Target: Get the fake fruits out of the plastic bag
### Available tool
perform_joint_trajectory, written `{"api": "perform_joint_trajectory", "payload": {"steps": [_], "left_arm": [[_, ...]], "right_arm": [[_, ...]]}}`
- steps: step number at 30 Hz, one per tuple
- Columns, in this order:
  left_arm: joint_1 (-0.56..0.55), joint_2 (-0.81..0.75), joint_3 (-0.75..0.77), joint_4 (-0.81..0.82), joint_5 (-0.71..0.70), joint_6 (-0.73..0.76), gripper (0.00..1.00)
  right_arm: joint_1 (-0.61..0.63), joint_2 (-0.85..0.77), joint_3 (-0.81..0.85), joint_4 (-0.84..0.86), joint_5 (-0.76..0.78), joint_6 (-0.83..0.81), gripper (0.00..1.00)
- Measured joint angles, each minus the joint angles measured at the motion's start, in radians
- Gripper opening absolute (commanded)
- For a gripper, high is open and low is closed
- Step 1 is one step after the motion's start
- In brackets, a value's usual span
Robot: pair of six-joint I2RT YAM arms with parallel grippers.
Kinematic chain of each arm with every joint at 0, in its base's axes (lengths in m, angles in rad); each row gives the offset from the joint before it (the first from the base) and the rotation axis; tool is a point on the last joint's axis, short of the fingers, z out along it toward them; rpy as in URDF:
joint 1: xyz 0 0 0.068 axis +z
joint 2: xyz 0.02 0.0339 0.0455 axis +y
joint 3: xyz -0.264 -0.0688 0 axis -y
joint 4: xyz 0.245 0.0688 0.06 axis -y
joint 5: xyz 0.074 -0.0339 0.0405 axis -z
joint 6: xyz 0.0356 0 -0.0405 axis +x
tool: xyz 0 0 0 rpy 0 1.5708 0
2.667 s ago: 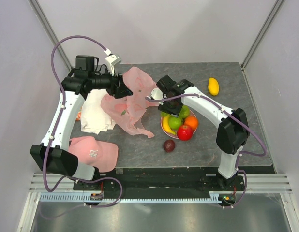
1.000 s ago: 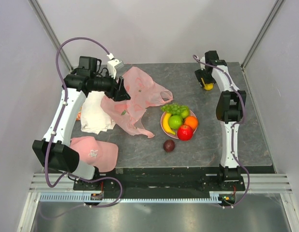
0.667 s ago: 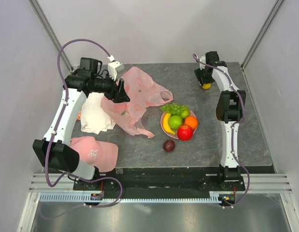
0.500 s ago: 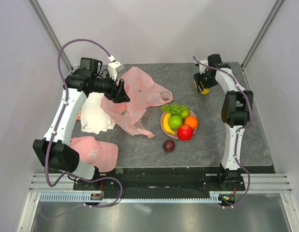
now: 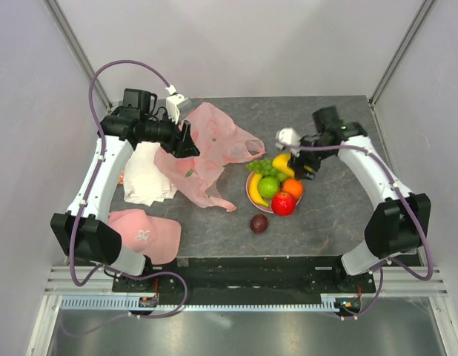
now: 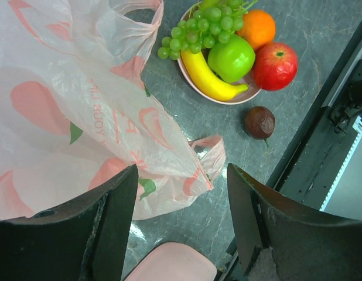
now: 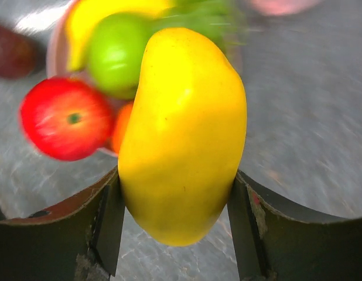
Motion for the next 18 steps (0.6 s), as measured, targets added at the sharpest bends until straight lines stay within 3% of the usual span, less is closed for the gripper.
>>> {"api": "perform_joint_trajectory", "payload": {"steps": [4,9,13,18], "left_arm": [[0.0,0.0,0.0,0.011,0.002,0.0,0.69],[0.0,-0.001,-0.006,0.018,0.002,0.0,0.69],[0.0,-0.008,-0.032,0.021,0.0,0.0,0.69],[0.0,-0.031,-0.065,0.019,-0.005,0.0,0.69]], "right_arm": [[0.121,-0.004,-0.139,-0.044,0.047,-0.179,0.33],[0.176,-0.004,-0.179,-0.044,0.106,-0.298,0.38],[0.189,0.001,-0.179,-0.019,0.137,-0.338,0.51],[0.195,0.006,-0.179,-0.006,0.161,-0.366,0.59]]}}
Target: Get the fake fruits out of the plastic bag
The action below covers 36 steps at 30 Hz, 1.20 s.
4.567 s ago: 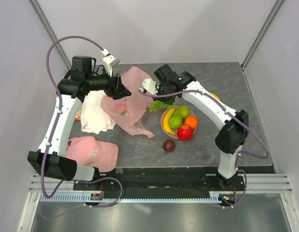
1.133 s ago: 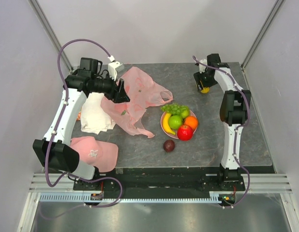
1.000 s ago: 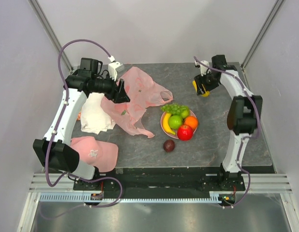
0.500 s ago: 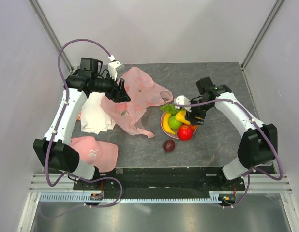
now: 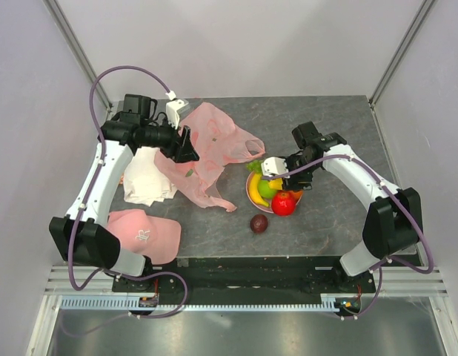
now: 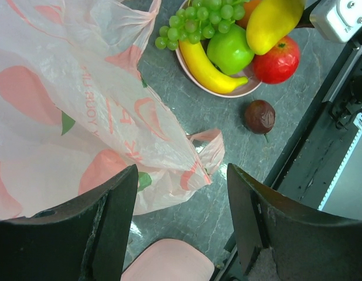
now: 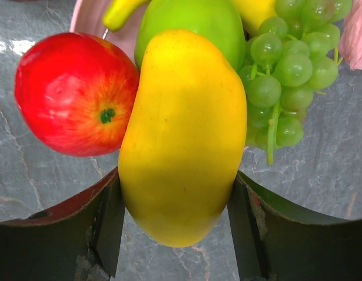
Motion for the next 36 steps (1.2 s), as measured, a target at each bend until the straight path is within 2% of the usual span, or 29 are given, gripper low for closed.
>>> {"api": "perform_joint_trajectory", "payload": {"steps": [1,2,4,5,21,23,25,29,31,36], "left_arm": [[0.0,-0.004,-0.003,0.0,0.0,0.0,0.69],[0.0,-0.008,-0.005,0.0,0.0,0.0,0.69],[0.0,-0.013,-0.008,-0.001,0.0,0.0,0.69],[0.0,-0.014,-0.008,0.0,0.0,0.0,0.69],[-0.023,0.015,0.016,-0.006,0.033,0.023,0.72],[-0.067,0.014,0.021,-0.015,0.024,0.067,0.73],[-0.165,0.008,0.021,-0.024,0.01,0.116,0.75],[-0.462,-0.01,-0.008,-0.027,-0.047,0.182,0.76],[-0.578,-0.018,-0.05,-0.014,-0.066,0.195,0.8],[-0.69,-0.018,-0.189,0.036,-0.11,0.199,0.82]], "right_arm": [[0.0,0.0,0.0,0.002,0.006,-0.005,0.74],[0.0,0.0,0.0,0.003,0.014,-0.009,0.77],[0.0,0.0,0.0,0.005,0.025,-0.014,0.94],[0.0,0.0,0.0,0.006,0.032,-0.019,0.98],[0.0,-0.097,0.037,-0.04,0.072,0.009,0.98],[-0.001,-0.127,0.044,-0.049,0.09,0.021,0.98],[-0.006,-0.164,0.044,-0.06,0.105,0.04,0.98],[-0.071,-0.202,0.048,-0.065,0.099,0.127,0.98],[-0.132,-0.196,0.057,-0.059,0.088,0.198,0.98],[-0.26,-0.154,0.074,-0.018,0.04,0.412,0.98]]}}
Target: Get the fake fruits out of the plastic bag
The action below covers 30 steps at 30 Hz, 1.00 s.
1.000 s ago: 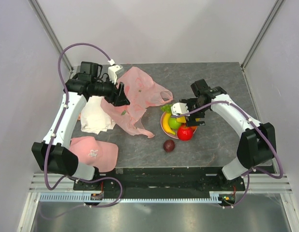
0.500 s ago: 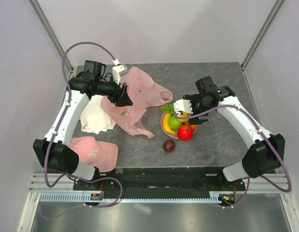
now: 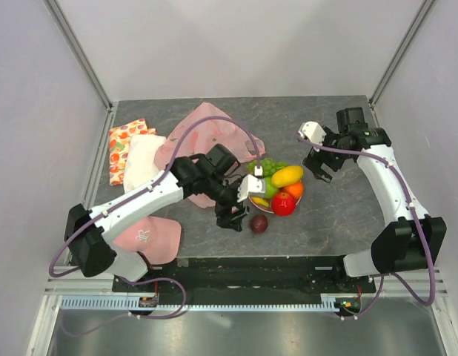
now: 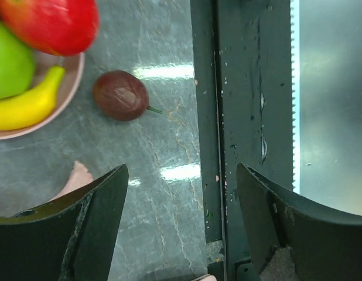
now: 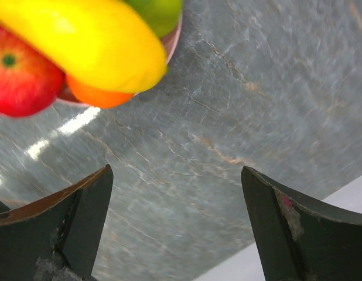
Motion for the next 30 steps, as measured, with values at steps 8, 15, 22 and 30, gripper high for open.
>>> {"api": "perform_joint_trajectory", "payload": {"steps": [8,15,22,30], "left_arm": [[-0.14,0.077,-0.15,0.241,-0.151,-0.138,0.84],[-0.217,0.165,-0.201,0.438,-0.373,-0.432,0.73],[-0.216,0.3,-0.185,0.486,-0.489,-0.597,0.59],[-0.212,0.381,-0.128,0.483,-0.51,-0.634,0.7]], "right_arm": [[-0.013,0.003,-0.007,0.095,0.003,0.307,0.98],[-0.014,-0.053,-0.049,0.106,0.008,0.42,0.98],[-0.014,-0.103,-0.049,0.106,-0.008,0.462,0.98],[-0.014,-0.119,-0.049,0.105,-0.024,0.473,0.98]]}}
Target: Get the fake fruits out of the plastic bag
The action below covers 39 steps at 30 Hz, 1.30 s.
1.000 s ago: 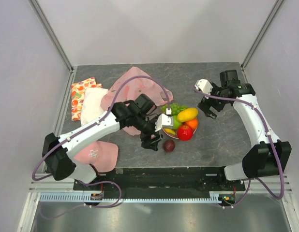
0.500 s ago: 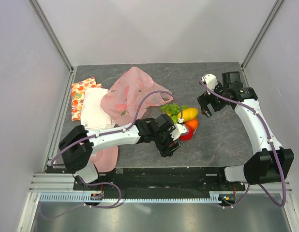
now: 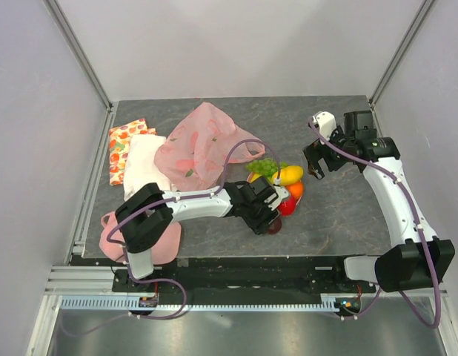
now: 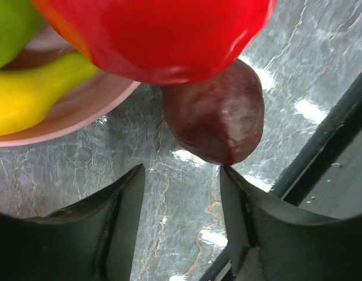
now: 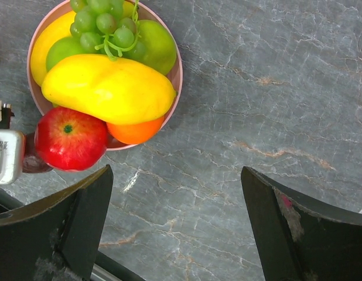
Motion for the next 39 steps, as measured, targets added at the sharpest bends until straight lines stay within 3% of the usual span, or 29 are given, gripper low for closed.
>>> {"api": "perform_joint_trajectory", "payload": {"steps": [1,7,24,27,35,39], "left_arm": [[0.002,-0.001,0.002,0.0,0.008,-0.006,0.75],[0.022,-0.062,-0.039,0.006,0.088,-0.073,0.78],[0.019,0.032,0.05,0.021,0.123,-0.223,0.73],[0.019,0.065,0.07,0.014,0.122,-0.251,0.68],[0.024,0.104,0.098,0.006,0.14,-0.287,0.3],[0.044,0.074,0.052,0.008,0.208,-0.274,0.27]], "right_arm": [[0.0,-0.002,0.0,0.0,-0.002,-0.001,0.98],[0.0,-0.019,-0.005,-0.024,0.019,-0.03,0.98],[0.0,-0.037,-0.033,-0.038,0.015,-0.027,0.98],[0.0,-0.041,-0.038,-0.038,0.015,-0.023,0.98],[0.0,-0.048,-0.038,-0.038,0.016,-0.019,0.98],[0.0,-0.047,-0.038,-0.038,0.016,-0.019,0.98]]}}
